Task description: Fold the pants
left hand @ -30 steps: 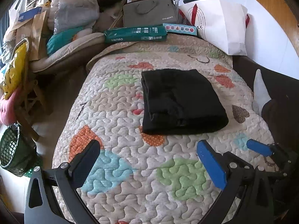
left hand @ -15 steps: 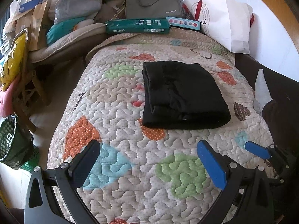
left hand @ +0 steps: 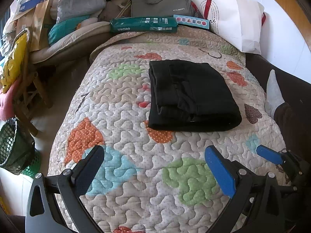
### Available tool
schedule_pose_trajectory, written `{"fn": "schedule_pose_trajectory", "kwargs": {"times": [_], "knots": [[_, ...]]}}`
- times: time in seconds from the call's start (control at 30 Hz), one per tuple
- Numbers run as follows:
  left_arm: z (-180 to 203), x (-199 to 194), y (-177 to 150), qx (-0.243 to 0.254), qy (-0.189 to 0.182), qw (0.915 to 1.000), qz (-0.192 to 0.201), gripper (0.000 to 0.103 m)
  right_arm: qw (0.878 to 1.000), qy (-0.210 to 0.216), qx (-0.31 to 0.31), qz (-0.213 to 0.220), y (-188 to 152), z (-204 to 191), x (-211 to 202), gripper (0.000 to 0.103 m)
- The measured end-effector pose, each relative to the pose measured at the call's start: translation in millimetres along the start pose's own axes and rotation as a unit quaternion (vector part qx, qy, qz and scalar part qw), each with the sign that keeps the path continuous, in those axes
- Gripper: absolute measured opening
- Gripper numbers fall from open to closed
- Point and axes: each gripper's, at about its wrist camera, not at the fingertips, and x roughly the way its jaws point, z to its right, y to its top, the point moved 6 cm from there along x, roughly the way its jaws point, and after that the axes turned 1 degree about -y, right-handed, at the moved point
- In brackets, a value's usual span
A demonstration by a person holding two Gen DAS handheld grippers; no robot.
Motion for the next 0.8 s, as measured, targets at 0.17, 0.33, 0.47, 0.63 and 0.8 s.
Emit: {"fn": "schedule_pose_trajectory", "kwargs": {"times": [0.17,0.33,0.47,0.63,0.8], "knots": [[0,2,-2,-0.001,0.0,1.0,-0.004,0.103,1.0,0.0,-0.006,0.004,1,-1,0,0.08],[0,4,-4,-0.001,-0.002,0.9999,-0.01,0.103,1.0,0.0,-0.011,0.004,1,-3,-1,0.08],[1,7,-6,0.0,-0.003,0.9999,-0.013,0.103,1.0,0.001,-0.015,0.004,0,-4,-1,0.08],[6,9,-10,0.007,-0.014,0.9997,-0.02,0.103,1.0,0.002,-0.018,-0.002,-1,-4,2,0.08],[10,11,-12,0.016,-0.007,0.9996,-0.024,0.103,1.0,0.002,-0.021,-0.006,-2,-3,4,0.081]]}}
